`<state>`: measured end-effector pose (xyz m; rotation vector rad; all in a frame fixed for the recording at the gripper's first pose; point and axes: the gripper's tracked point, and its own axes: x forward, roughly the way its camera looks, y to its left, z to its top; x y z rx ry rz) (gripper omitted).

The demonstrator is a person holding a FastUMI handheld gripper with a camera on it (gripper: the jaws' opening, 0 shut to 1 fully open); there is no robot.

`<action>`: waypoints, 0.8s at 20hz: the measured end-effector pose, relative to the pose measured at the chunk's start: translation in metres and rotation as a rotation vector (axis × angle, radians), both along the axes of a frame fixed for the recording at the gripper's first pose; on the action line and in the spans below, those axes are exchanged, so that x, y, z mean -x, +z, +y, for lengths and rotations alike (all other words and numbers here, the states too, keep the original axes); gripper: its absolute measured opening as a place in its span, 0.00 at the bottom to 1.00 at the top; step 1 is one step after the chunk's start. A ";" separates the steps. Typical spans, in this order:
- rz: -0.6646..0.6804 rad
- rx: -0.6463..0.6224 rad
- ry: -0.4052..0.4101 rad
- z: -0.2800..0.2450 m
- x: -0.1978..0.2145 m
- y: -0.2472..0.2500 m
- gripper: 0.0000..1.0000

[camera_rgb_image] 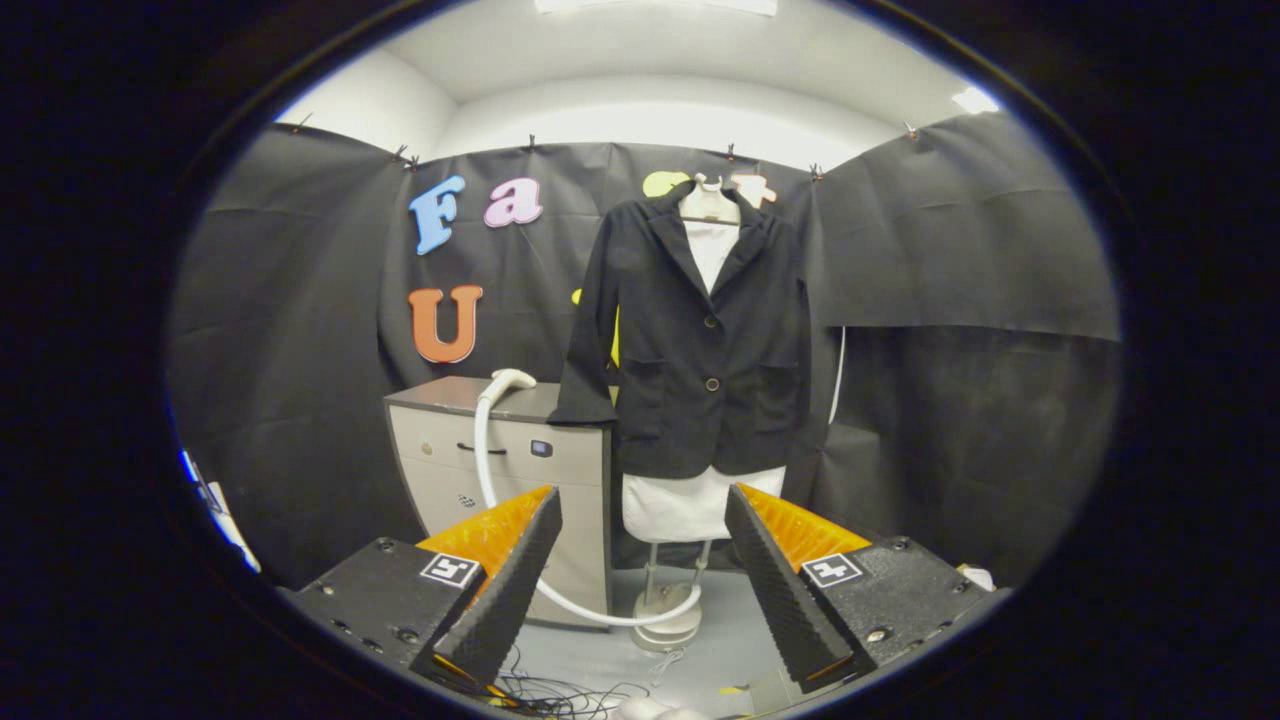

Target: Iron the clothes twice with a garment steamer, once on the left side and once on the right side.

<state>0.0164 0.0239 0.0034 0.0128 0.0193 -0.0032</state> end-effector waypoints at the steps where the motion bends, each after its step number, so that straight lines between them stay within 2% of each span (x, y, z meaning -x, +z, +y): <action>1: 0.001 -0.003 0.003 0.002 -0.005 0.001 1.00; 8: 0.024 -0.020 0.042 0.036 -0.049 0.016 1.00; 12: 0.010 -0.035 0.060 0.065 -0.097 0.047 1.00; 16: 0.001 -0.042 0.088 0.100 -0.164 0.080 1.00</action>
